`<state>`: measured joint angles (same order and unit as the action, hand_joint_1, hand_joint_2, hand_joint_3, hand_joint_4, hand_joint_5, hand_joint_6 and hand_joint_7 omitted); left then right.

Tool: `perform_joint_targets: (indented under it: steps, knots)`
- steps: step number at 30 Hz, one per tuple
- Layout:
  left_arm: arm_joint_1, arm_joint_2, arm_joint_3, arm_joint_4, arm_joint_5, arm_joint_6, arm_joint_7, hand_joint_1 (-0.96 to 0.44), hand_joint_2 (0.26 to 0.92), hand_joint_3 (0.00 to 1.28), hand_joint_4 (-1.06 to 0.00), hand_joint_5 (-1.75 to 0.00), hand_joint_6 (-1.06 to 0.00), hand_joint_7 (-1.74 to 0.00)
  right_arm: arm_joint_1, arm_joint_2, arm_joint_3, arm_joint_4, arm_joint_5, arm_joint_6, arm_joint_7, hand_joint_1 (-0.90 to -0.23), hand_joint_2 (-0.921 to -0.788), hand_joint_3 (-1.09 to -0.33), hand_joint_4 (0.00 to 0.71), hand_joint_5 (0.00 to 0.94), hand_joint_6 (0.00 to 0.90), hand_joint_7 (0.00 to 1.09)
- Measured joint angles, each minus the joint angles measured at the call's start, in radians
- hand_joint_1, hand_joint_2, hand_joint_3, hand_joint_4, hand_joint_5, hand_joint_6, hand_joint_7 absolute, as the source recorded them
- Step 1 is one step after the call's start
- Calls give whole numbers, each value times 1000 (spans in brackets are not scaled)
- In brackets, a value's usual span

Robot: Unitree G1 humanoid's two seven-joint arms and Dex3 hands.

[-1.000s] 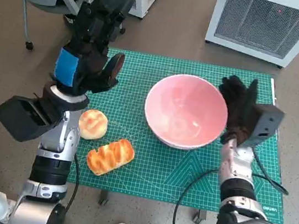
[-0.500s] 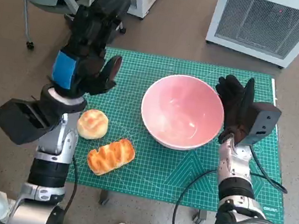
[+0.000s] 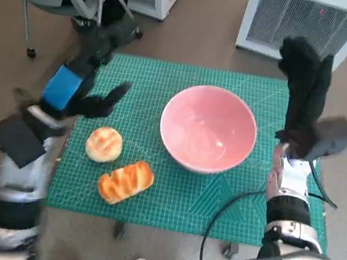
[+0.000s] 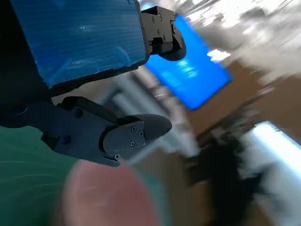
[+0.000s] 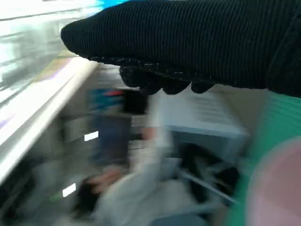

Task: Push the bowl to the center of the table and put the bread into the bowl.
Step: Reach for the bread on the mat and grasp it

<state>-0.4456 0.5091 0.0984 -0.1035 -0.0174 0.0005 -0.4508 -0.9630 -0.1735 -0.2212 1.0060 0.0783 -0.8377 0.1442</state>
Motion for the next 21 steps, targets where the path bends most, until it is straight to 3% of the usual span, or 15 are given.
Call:
perform_joint_targets:
  steps: [4, 8, 17, 21]
  knots:
    - [61, 72, -13, -101, 30, 92, -49, -344, 921, 384, -196, -29, -43, -448, 20, 5, 37, -152, 9, -91, 49, -595, -921, -754, 302, 22, 62, 612]
    - [111, 119, -20, -158, 50, 120, -87, -358, 921, 370, -227, -14, -90, -387, 49, 8, 70, -255, 8, -131, 77, -598, -921, -749, 304, 21, 63, 615]
    - [222, 200, -20, -200, 63, 96, -153, -347, 921, 355, -290, -14, -155, -335, 139, 2, 115, -434, 5, -128, 92, -575, -921, -727, 287, 9, 55, 625]
    - [275, 234, -16, -212, 65, 80, -181, -337, 921, 346, -312, -20, -174, -328, 160, -4, 123, -474, 21, -106, 101, -578, -921, -722, 282, 6, 53, 629]
